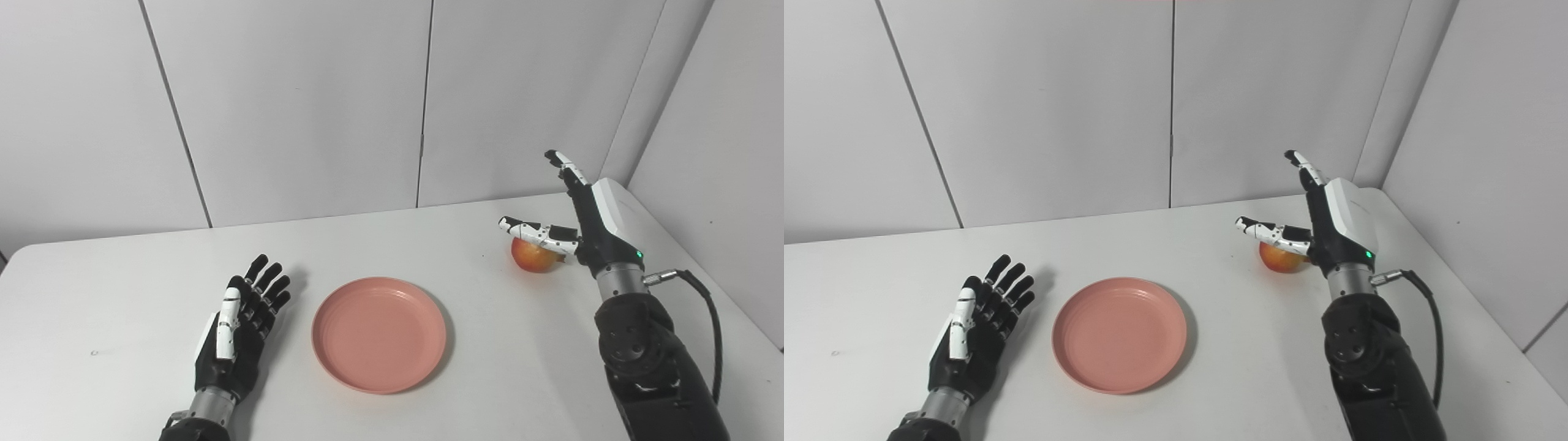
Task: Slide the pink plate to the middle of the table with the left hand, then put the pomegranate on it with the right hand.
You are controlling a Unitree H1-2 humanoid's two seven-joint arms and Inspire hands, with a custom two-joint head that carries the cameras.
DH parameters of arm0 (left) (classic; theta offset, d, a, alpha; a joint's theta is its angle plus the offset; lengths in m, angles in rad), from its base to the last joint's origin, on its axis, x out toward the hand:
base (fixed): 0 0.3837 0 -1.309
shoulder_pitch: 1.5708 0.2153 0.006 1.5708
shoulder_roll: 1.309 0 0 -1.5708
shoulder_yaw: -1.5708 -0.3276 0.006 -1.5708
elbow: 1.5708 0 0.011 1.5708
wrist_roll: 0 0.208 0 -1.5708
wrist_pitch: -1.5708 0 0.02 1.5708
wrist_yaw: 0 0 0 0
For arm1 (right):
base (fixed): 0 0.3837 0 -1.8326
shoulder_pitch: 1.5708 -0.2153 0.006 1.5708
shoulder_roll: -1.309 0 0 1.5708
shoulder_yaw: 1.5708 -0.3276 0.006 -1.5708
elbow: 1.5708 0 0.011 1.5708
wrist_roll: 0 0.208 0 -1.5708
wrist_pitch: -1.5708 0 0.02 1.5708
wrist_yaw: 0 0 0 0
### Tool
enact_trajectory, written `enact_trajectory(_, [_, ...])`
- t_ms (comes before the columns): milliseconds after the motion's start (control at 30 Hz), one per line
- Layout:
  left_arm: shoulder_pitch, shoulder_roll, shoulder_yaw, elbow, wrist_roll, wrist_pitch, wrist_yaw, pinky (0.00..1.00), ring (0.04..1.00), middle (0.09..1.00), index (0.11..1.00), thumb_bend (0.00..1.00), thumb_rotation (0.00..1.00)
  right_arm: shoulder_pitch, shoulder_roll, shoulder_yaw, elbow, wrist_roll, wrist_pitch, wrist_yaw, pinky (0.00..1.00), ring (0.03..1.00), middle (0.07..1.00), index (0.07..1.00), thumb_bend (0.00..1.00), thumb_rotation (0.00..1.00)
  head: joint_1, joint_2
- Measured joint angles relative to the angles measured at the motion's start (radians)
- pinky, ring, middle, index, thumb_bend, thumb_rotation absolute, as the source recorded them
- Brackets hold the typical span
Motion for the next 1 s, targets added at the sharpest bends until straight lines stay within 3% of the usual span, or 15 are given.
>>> enact_trajectory(500, [0.000, 0.004, 0.004, -0.001, -0.002, 0.000, -0.004, 0.94, 0.917, 0.932, 0.923, 0.37, 1.00, -0.032, -0.038, 0.011, 0.106, 0.006, 0.001, 0.015, 0.77, 0.865, 0.892, 0.884, 0.82, 0.46, 0.000, 0.003])
enact_trajectory(1000, [0.000, 0.006, 0.004, -0.002, -0.002, 0.000, -0.004, 0.94, 0.918, 0.933, 0.922, 0.37, 1.00, -0.091, -0.097, 0.064, 0.266, 0.021, 0.001, 0.074, 0.78, 0.871, 0.912, 0.909, 0.89, 0.45, 0.003, 0.008])
